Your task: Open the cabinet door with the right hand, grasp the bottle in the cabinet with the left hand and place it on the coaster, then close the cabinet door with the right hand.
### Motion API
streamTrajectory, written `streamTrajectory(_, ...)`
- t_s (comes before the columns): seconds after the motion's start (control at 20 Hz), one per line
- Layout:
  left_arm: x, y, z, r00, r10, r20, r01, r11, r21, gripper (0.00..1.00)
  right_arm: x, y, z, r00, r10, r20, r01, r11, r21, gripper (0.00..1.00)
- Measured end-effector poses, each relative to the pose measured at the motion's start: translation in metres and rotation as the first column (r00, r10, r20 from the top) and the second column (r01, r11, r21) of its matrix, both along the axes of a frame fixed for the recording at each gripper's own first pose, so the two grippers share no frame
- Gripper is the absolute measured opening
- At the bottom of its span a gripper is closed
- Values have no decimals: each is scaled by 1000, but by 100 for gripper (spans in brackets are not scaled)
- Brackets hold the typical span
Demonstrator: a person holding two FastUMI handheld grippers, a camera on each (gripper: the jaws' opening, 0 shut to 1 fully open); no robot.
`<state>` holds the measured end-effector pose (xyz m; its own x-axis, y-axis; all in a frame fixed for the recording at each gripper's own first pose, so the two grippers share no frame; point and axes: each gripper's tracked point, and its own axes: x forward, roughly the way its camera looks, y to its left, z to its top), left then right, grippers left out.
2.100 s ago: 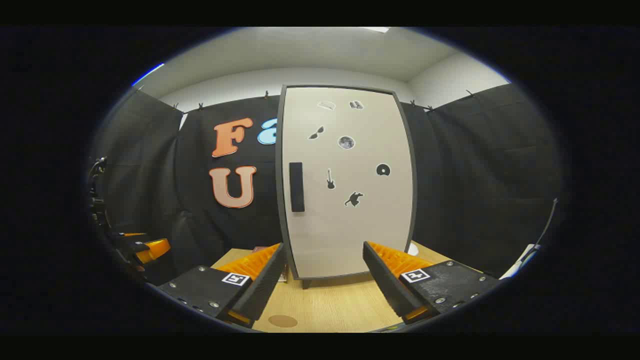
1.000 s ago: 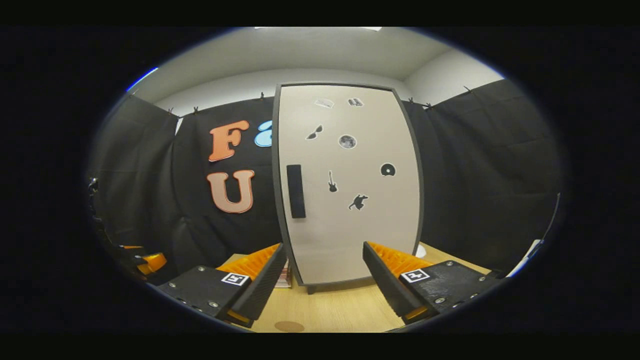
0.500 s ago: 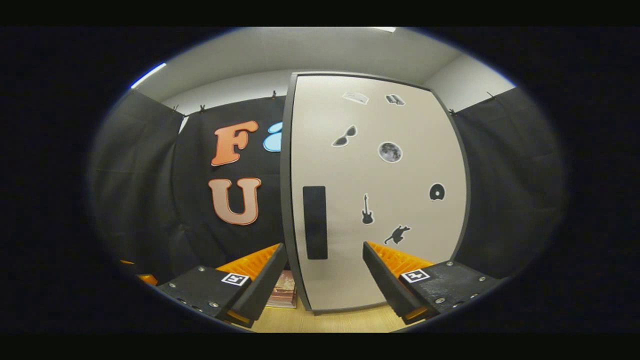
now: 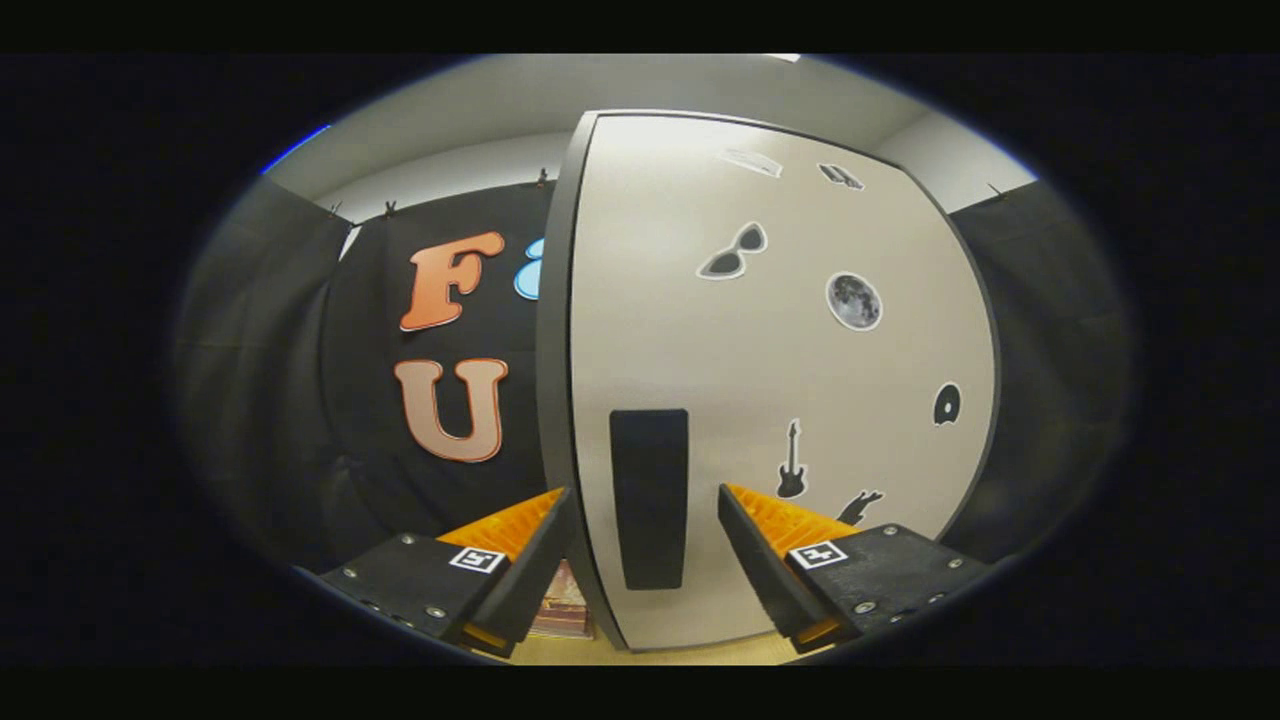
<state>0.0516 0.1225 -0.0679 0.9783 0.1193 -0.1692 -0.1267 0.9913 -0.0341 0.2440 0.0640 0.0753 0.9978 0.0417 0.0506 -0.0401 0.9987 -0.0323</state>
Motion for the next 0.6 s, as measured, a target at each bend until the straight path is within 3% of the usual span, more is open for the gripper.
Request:
streamTrajectory(0.1,0,6,-1,1000,12,-1,-12,1000,3,98,2,-5,0,1000,-13,-1,13,1000,-11,69)
streamTrajectory(0.15,-1,6,-1,1000,13,-3,-13,1000,4,98,0,-3,0,1000,1,-6,-1,1000,-1,52)
streamTrajectory(0.25,-1,5,-5,1000,13,-13,-13,1000,2,98,0,-2,-2,1000,10,-20,-9,1000,13,37)
streamTrajectory(0.6,-23,-9,-5,1000,5,-19,-4,1000,20,98,-16,-5,-4,998,15,-57,-13,999,44,24)
